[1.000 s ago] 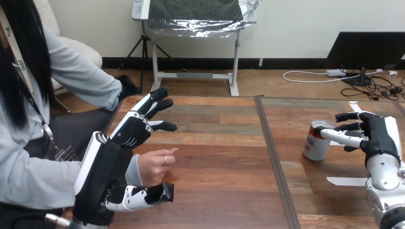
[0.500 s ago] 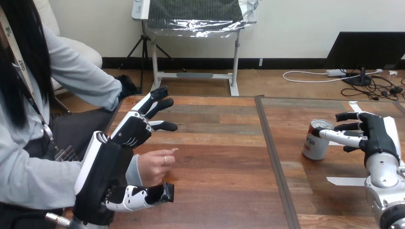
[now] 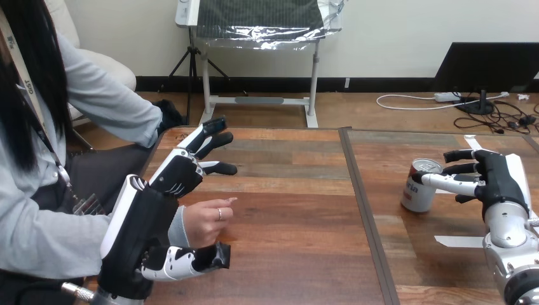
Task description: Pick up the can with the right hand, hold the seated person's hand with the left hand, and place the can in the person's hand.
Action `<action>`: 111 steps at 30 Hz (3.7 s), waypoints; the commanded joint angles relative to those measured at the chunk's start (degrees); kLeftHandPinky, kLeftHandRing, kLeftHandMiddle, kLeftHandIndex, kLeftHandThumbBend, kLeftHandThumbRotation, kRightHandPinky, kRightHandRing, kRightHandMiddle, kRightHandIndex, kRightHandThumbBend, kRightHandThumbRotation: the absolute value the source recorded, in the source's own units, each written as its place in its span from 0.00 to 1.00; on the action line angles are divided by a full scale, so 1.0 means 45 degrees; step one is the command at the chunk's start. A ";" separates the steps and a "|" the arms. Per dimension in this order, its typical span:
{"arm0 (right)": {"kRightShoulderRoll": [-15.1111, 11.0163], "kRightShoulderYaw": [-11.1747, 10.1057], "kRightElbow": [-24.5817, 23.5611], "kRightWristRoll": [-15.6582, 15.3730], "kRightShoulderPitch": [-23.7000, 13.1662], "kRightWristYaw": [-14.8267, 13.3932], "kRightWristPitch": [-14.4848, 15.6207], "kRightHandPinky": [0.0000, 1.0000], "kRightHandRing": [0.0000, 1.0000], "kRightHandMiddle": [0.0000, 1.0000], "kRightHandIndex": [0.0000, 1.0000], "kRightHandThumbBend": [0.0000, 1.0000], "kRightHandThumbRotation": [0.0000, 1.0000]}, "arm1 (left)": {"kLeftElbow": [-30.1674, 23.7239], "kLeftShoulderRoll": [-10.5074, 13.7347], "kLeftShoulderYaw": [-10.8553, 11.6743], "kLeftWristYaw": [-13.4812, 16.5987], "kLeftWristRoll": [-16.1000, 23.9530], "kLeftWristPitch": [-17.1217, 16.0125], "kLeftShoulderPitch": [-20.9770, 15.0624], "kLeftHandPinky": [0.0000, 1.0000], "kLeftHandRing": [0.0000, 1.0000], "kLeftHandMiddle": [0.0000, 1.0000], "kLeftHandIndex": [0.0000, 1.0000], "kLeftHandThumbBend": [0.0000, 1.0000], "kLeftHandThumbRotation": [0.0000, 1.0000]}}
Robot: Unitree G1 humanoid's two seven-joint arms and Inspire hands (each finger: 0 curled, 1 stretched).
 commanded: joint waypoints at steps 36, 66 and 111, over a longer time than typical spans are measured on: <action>-0.0144 0.0758 -0.1491 -0.0389 -0.0810 -0.0037 0.0660 0.39 0.47 0.53 0.62 1.00 0.21 | 0.1101 0.0036 0.0354 0.0021 0.0219 -0.0850 -0.1562 0.68 0.86 0.92 0.89 1.00 0.68; -0.0386 0.0617 -0.2431 -0.0210 -0.0013 0.0172 0.0793 0.41 0.47 0.53 0.63 1.00 0.23 | 0.1273 0.0023 0.0256 -0.0248 -0.0171 -0.0835 -0.1561 0.68 0.86 0.92 0.88 1.00 0.67; -0.0453 -0.0115 -0.8024 0.0081 0.3374 -0.0029 0.1003 0.45 0.51 0.57 0.60 0.99 0.18 | 0.1345 0.0079 0.0394 -0.0365 -0.0165 -0.0808 -0.1672 0.68 0.86 0.92 0.89 1.00 0.67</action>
